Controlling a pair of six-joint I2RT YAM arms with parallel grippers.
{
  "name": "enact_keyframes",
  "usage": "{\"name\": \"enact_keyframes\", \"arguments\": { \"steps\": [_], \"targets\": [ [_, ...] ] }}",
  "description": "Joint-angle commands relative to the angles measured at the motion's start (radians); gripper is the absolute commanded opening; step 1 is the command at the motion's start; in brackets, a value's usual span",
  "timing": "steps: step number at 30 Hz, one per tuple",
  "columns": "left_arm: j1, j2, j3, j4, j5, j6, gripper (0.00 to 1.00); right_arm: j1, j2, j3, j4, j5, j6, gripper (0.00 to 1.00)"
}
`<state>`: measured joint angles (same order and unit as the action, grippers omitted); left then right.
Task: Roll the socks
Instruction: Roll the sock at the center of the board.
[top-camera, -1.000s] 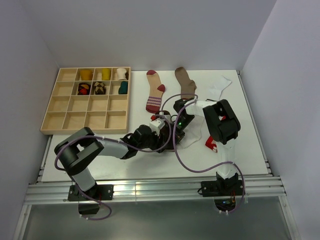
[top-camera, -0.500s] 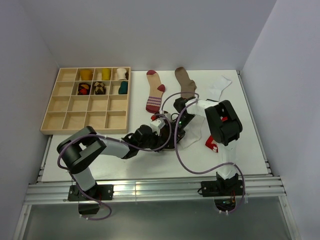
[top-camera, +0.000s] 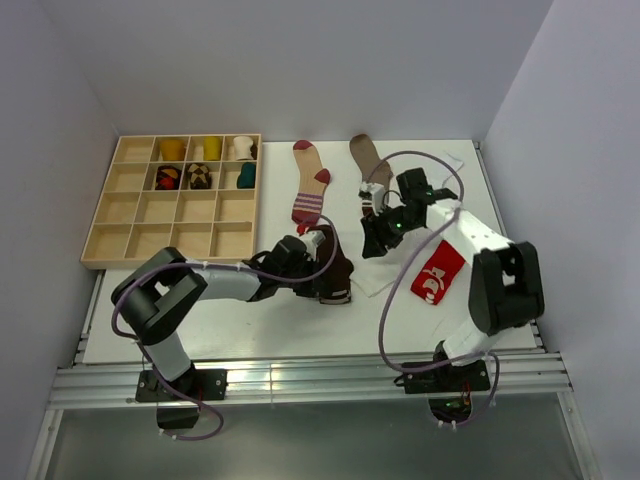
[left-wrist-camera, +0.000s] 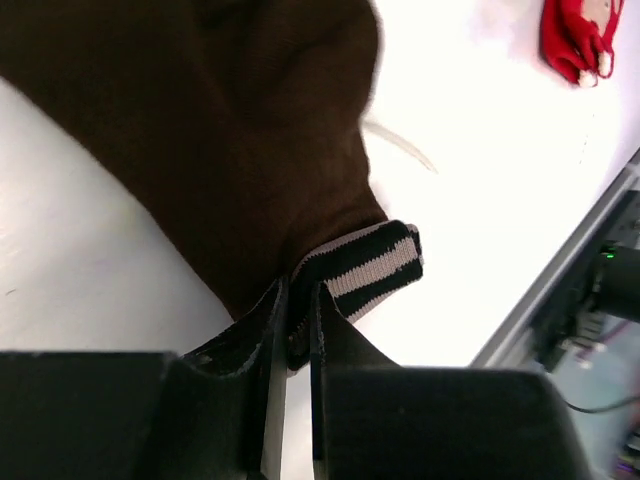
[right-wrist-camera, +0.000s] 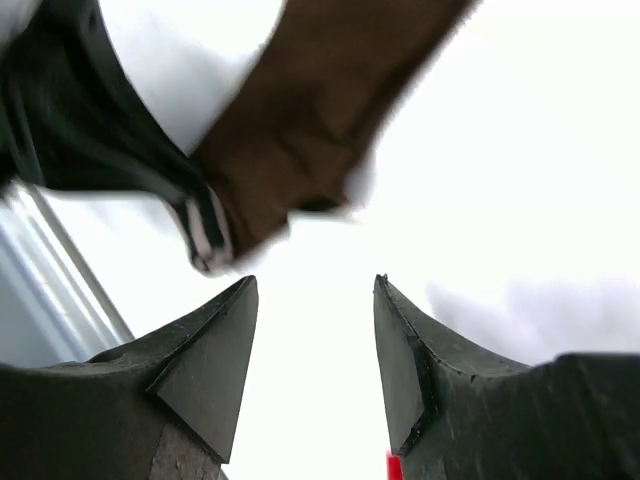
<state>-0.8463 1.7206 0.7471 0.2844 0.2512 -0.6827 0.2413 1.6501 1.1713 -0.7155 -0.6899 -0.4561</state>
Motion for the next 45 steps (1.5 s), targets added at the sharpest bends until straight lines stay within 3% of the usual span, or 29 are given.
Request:
{"name": "enact_keyframes", "arguments": {
  "steps": [1,6,12,21,32,39,40,41,45],
  "targets": [
    [0.047,0.019,0.047,-0.161,0.108,-0.075,0.00,0.001,-0.168,-0.108,0.112,0.041,-0.049,0.58],
    [0.105,0.053,0.098,-0.247,0.209,-0.107,0.00,0.073,-0.331,-0.284,0.221,0.114,-0.157,0.59],
    [0.150,0.112,0.147,-0.321,0.309,-0.103,0.00,0.338,-0.499,-0.481,0.398,0.303,-0.213,0.66],
    [0.167,0.151,0.170,-0.326,0.362,-0.127,0.00,0.556,-0.452,-0.541,0.556,0.492,-0.271,0.65],
    [0.173,0.151,0.187,-0.363,0.358,-0.115,0.00,0.710,-0.323,-0.552,0.625,0.592,-0.302,0.64],
    [0.176,0.139,0.193,-0.378,0.361,-0.104,0.00,0.736,-0.219,-0.532,0.637,0.636,-0.300,0.50],
    [0.179,0.140,0.193,-0.376,0.362,-0.103,0.00,0.736,-0.216,-0.533,0.645,0.641,-0.297,0.46],
    [0.179,0.139,0.192,-0.375,0.364,-0.104,0.00,0.736,-0.214,-0.533,0.651,0.645,-0.293,0.34],
    [0.179,0.116,0.170,-0.335,0.372,-0.126,0.08,0.734,-0.216,-0.532,0.650,0.643,-0.270,0.17]
  ]
}}
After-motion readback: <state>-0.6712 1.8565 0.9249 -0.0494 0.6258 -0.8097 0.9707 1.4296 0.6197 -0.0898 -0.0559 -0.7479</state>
